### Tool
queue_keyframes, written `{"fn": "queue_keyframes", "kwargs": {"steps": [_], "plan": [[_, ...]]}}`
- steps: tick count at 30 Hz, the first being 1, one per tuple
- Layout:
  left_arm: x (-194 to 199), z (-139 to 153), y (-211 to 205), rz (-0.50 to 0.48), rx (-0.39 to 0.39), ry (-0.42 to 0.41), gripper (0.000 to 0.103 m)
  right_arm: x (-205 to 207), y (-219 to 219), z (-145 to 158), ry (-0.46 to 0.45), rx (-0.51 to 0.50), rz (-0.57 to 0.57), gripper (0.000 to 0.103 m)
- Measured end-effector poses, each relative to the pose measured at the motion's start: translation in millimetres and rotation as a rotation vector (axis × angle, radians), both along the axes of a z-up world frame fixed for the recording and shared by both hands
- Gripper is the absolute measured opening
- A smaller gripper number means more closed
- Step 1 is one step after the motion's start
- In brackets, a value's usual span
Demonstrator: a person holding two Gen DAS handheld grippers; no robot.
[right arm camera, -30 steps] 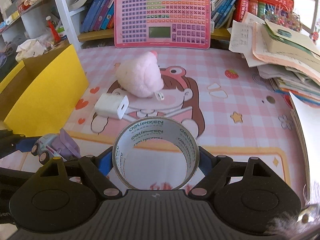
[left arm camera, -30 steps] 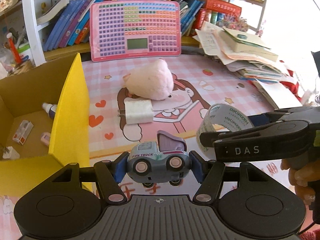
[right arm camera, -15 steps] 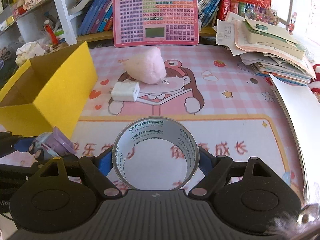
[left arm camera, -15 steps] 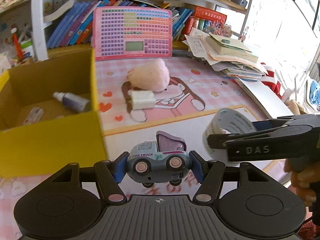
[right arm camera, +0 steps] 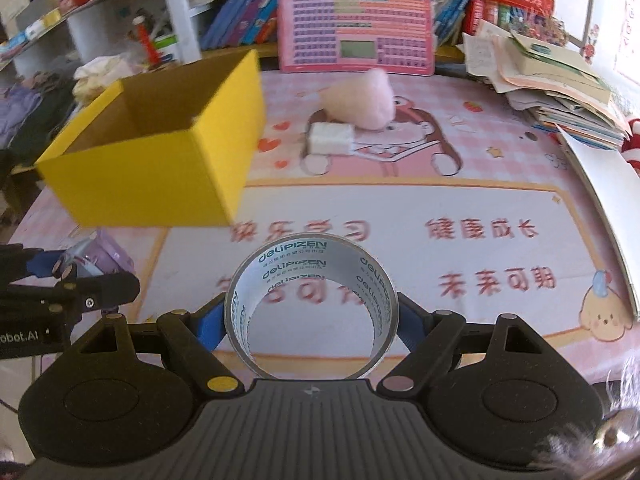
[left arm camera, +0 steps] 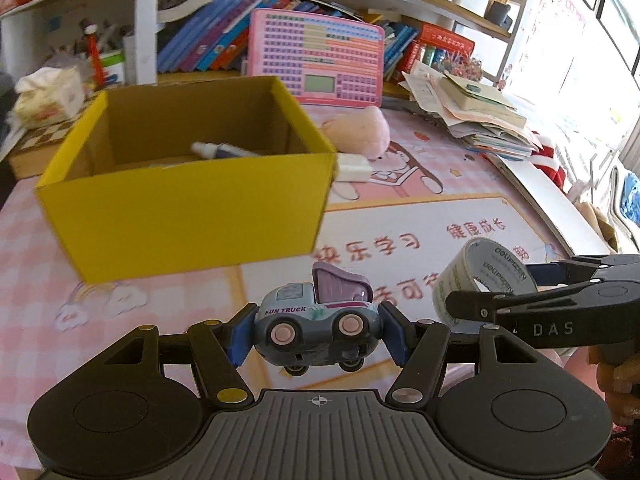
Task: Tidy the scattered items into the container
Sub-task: 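Carry the tape roll and toy truck toward the yellow box with both tools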
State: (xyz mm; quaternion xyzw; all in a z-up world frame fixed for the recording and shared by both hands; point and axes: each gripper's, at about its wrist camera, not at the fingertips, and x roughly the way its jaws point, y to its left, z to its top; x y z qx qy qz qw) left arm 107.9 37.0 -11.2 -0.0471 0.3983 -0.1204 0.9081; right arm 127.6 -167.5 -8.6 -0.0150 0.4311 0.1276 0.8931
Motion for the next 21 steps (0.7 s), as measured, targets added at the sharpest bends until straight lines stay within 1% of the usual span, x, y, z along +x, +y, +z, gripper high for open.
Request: {"fn": "queue_keyframes", "kwargs": {"steps": [6, 12, 21], "plan": [[-23.4, 1.4, 30.6, 0.044, -0.013, -0.01, 0.064, -21.9, 31.9, -1.1, 0.001, -0.006, 0.048, 0.082], [-45.1, 3.0, 58.2, 0.092, -0.025, -0.026, 0.064, -38.2, 65.9, 0.6, -0.001, -0.015, 0.12, 0.082], [-67.4, 8.2, 96.8, 0.184, -0.055, -0.068, 0.064, -48.0, 109.2, 6.1, -0.016, -0.041, 0.241, 0.082]]}}
